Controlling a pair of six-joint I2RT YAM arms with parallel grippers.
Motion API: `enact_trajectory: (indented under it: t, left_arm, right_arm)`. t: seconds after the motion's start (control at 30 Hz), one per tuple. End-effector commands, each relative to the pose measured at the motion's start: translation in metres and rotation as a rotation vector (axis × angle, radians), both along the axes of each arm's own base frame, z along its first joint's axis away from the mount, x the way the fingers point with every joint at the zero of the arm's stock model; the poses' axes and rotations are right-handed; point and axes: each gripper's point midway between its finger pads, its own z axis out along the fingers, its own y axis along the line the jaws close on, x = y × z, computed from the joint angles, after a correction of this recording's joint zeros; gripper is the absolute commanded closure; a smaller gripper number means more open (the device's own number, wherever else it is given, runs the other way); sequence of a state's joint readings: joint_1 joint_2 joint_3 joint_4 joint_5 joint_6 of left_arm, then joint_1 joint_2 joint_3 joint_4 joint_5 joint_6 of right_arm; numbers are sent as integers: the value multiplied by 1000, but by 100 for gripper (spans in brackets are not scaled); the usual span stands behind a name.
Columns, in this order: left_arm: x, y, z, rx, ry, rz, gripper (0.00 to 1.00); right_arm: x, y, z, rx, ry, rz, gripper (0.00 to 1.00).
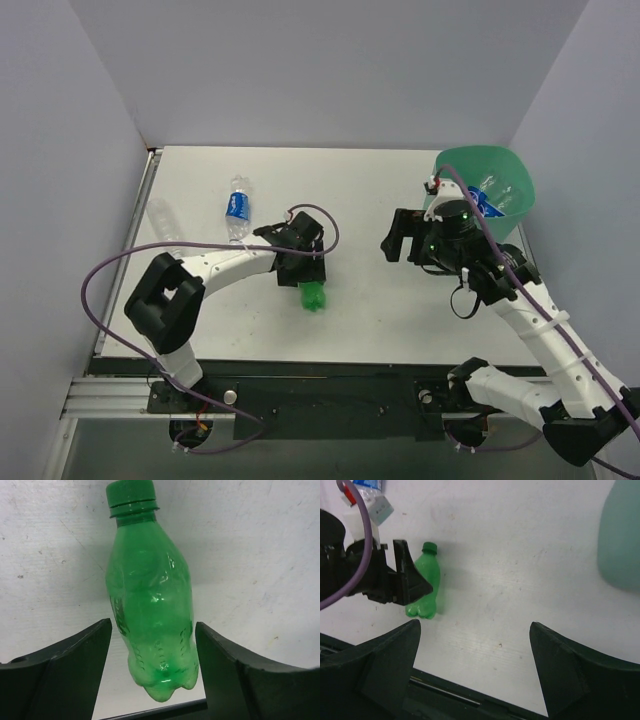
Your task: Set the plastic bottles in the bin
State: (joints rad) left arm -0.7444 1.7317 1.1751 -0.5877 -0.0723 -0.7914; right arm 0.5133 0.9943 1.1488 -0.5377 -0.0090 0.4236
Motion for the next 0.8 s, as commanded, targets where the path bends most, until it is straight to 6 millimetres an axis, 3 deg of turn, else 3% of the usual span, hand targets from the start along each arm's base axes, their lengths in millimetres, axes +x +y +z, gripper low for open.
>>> enact_trajectory:
  t: [0.0,0.07,0.1,0.27,0.37,0.47,0.57,0.6,0.77]
  left_arm:
    - [18,-7,45,-38,-99,-30,20]
    - [24,0,65,-35,-138,-16,18]
    - [26,5,81,-50,-160,-7,3]
    - [36,32,134,-168,-250,51,3]
    - [43,76,155,-196,-282,141,3]
    - [48,126,159,-171,-298,249,3]
    - [37,159,161,-158,-289,291,3]
    - [34,173,158,-144,-283,326,3]
    - [19,203,146,-117,-255,382,3]
  right_arm:
    - [-8,21,-18,19,42,39,15]
    - [-9,30,-32,31,45,29,15]
    - [-7,31,-34,38,45,16,15]
    - [5,54,-60,16,81,41,15]
    - [8,79,-81,-3,138,98,14]
    - [9,115,-106,-32,224,198,11]
    - [8,143,-135,-76,314,263,9]
    - [11,152,-132,-69,306,273,9]
    - [16,188,-169,-73,384,328,7]
